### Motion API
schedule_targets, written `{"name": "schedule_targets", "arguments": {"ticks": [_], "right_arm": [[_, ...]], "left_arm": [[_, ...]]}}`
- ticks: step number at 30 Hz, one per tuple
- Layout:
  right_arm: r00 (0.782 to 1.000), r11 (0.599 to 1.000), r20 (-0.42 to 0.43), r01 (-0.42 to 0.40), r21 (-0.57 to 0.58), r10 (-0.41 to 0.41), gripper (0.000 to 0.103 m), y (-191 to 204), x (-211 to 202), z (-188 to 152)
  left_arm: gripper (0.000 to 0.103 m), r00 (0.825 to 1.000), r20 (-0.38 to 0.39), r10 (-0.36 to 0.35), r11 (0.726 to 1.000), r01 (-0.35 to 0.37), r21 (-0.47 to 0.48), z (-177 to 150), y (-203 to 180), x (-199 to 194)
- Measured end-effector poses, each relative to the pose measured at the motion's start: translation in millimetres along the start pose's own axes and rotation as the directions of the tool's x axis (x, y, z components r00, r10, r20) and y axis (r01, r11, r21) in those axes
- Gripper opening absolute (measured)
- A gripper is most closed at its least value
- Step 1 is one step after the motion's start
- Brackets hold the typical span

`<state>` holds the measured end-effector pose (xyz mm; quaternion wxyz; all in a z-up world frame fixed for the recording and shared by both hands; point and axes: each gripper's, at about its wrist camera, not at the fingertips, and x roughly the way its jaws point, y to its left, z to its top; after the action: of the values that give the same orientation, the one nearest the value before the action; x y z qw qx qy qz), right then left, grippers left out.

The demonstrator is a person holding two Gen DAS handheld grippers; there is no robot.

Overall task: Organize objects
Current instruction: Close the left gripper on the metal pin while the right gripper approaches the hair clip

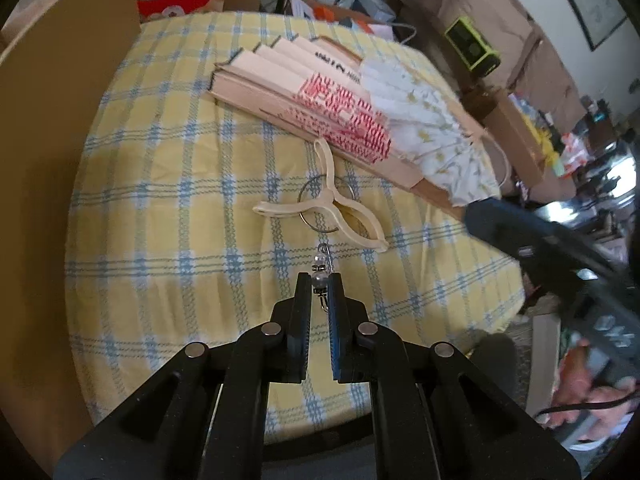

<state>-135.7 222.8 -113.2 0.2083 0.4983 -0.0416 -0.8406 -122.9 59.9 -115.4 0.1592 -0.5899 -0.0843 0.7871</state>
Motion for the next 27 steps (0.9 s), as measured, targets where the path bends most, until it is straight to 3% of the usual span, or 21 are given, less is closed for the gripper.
{"name": "schedule_targets", "arguments": {"ticks": [6, 17, 20, 27], "right_arm": [[0.999, 0.999, -0.048, -0.018, -0.051, 0.016, 0.033, 20.4, 22.1, 3.4], [0.989, 0.983, -0.131, 0.039, -0.178, -0.063, 0.032, 50.2, 74.5, 9.3], [0.987, 0.980, -0.136, 0.063, -0.188, -0.089, 0.025, 51.2, 81.5, 8.7], [0.985, 0.969, -0.114, 0.105, -0.223, -0.133, 0.025, 58.6, 83.6, 6.3]], "left_arm": [[0.007, 0.999, 0.044, -0.031, 0.999, 0.031, -0.014, 1.7, 7.8, -29.8], [0.007, 0.992, 0.096, -0.077, 0.996, 0.081, -0.048, -1.2, 22.9, -60.6], [0.007, 0.992, 0.107, -0.072, 0.996, 0.078, -0.050, -0.6, 25.8, -67.3], [0.007, 0.990, 0.120, -0.072, 0.995, 0.080, -0.062, -2.4, 30.7, -75.3]]}}
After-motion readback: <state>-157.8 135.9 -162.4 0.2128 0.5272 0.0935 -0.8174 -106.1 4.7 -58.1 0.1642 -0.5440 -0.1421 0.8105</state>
